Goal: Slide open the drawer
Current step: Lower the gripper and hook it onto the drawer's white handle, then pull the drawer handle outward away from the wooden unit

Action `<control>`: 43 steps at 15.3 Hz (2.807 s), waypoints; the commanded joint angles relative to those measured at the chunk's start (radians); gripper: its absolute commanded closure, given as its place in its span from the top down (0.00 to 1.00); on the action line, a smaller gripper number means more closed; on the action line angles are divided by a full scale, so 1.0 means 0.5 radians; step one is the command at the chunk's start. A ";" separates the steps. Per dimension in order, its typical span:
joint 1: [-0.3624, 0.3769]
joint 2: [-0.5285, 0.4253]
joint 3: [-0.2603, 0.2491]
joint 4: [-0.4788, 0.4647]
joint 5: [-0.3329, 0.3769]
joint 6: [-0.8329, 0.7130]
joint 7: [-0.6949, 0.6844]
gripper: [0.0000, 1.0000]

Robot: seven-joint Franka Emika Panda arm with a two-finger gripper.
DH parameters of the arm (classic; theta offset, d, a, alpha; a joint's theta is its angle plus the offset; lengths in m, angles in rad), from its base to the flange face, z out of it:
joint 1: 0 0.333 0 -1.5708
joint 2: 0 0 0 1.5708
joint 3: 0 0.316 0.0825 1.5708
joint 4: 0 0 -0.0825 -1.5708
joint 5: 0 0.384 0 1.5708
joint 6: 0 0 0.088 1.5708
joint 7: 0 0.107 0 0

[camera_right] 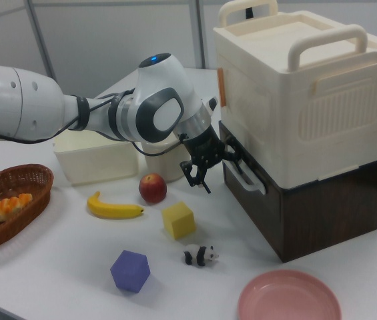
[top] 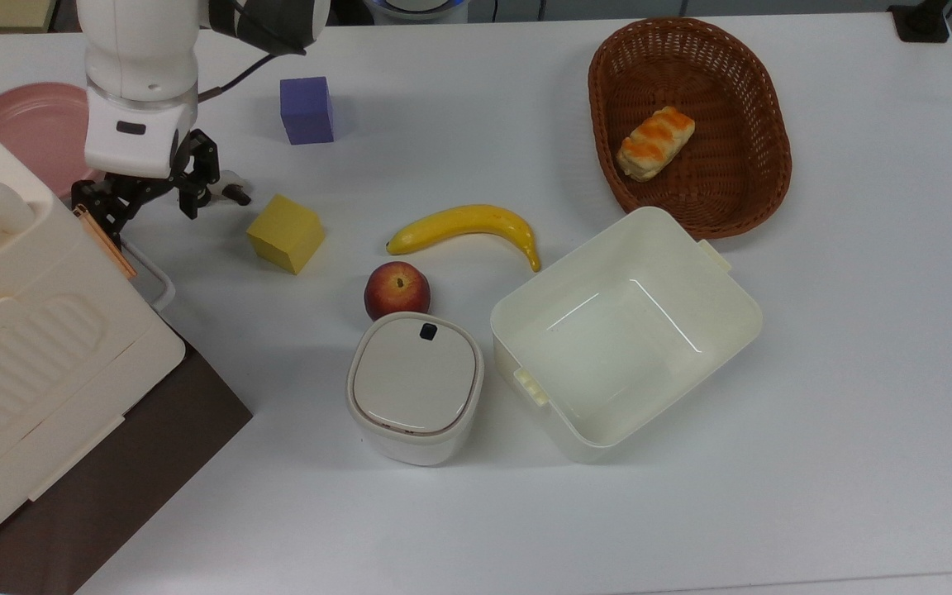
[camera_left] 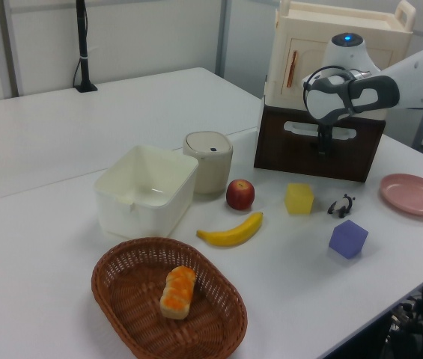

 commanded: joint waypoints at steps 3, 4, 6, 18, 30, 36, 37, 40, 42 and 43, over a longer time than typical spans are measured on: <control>0.012 0.005 -0.016 0.002 -0.035 0.041 -0.014 0.54; 0.012 0.002 -0.016 0.002 -0.032 0.045 -0.014 0.44; 0.015 0.002 -0.016 0.002 -0.032 0.045 -0.011 0.43; 0.015 0.002 -0.016 0.002 -0.035 0.045 -0.017 0.19; 0.033 -0.105 -0.013 -0.066 -0.032 0.017 -0.020 0.18; 0.046 -0.108 -0.003 -0.136 -0.032 0.014 -0.023 0.09; 0.046 -0.108 -0.003 -0.142 -0.032 0.014 -0.023 0.09; 0.079 -0.117 0.000 -0.182 -0.035 0.011 -0.020 0.09; 0.088 -0.139 0.000 -0.213 -0.032 0.011 -0.017 0.09; 0.088 -0.151 0.003 -0.231 -0.032 0.008 -0.017 0.09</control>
